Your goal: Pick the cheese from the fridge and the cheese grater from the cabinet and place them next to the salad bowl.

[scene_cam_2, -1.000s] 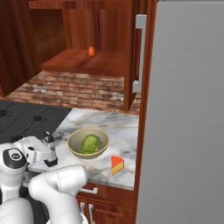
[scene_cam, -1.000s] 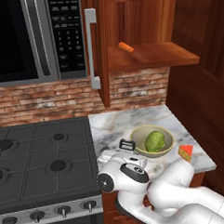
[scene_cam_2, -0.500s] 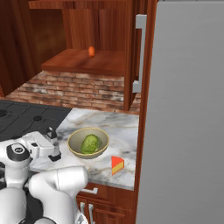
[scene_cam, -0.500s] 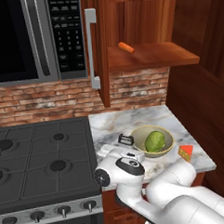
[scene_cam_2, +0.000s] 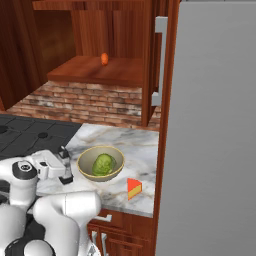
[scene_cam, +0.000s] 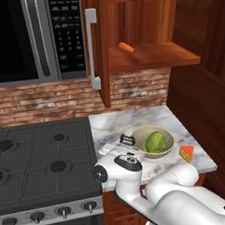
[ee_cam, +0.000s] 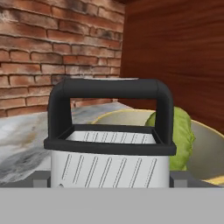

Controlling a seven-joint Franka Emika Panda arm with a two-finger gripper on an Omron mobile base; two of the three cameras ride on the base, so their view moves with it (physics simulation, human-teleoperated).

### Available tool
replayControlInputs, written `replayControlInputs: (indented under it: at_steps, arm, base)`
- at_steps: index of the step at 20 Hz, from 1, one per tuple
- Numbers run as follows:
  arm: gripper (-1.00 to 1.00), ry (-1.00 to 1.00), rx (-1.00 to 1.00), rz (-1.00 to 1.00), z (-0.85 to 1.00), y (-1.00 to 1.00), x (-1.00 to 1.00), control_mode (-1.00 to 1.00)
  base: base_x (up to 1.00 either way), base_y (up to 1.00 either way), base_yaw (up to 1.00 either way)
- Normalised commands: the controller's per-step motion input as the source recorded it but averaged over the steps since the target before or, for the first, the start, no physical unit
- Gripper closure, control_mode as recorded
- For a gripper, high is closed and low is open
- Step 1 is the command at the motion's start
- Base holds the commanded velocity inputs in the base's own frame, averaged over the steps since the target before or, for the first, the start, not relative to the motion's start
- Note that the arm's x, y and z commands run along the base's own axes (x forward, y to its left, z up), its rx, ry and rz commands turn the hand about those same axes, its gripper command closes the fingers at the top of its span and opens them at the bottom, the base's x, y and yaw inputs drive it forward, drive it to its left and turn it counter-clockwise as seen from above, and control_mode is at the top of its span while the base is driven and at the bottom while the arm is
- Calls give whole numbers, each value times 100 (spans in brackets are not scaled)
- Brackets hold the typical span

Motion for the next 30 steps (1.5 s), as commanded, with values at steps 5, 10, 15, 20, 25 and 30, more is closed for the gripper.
replayControlInputs:
  at_steps: [5, 10, 15, 20, 25, 30]
  arm:
    - [100, 0, 0, 0, -40, -22, 13, -100]
    - [100, 0, 0, 0, -48, -18, 14, -100]
    - [100, 0, 0, 0, -59, -16, 13, -100]
    - [100, 0, 0, 0, -57, -19, 9, -100]
    - [-100, -5, 0, 0, -31, -20, -4, -100]
    - [-100, -21, 0, 0, 0, -31, -12, -100]
  base:
    - [0, 0, 0]
    - [0, 0, 0]
    - [0, 0, 0]
    - [0, 0, 0]
    - [0, 0, 0]
    - [0, 0, 0]
